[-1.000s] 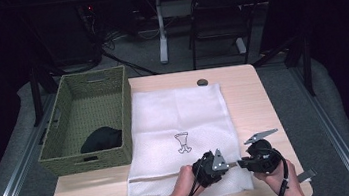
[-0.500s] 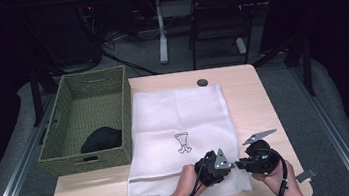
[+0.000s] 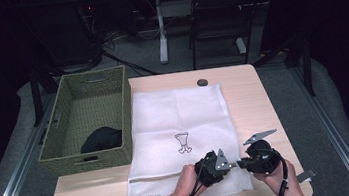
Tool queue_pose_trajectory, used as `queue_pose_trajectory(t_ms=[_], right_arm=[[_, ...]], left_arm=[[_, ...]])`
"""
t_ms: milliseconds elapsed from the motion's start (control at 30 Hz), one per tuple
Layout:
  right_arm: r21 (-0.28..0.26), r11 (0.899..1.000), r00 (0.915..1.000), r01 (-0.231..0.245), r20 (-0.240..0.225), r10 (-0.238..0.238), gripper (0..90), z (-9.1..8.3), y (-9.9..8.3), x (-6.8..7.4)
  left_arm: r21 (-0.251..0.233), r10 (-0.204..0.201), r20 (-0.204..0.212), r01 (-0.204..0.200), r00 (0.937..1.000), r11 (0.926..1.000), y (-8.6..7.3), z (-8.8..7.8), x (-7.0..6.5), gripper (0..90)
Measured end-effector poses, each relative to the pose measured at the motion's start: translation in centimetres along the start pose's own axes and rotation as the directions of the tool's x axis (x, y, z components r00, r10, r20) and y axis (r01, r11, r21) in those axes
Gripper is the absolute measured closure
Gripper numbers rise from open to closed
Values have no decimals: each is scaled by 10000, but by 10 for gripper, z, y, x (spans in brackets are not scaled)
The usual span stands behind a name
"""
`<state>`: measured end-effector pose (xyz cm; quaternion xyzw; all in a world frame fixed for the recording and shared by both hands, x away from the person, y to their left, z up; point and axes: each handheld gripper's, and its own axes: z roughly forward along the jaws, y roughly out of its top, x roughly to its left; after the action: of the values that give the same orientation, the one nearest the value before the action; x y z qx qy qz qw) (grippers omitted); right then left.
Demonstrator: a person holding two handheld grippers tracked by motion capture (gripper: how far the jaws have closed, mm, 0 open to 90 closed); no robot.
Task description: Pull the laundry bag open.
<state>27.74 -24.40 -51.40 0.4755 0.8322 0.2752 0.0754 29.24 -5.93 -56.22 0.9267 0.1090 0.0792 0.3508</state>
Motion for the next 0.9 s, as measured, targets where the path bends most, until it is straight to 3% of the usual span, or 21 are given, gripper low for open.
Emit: queue_pose_trajectory(t_ms=[667, 900], right_arm=[[77, 9999, 9995, 120, 278, -122, 840, 0, 0, -2], [74, 10000, 9996, -37, 263, 35, 839, 0, -1, -3]], left_arm=[[193, -144, -10, 144, 9999, 9997, -7, -8, 4, 869], [296, -224, -74, 226, 9997, 9993, -14, -12, 7, 869]])
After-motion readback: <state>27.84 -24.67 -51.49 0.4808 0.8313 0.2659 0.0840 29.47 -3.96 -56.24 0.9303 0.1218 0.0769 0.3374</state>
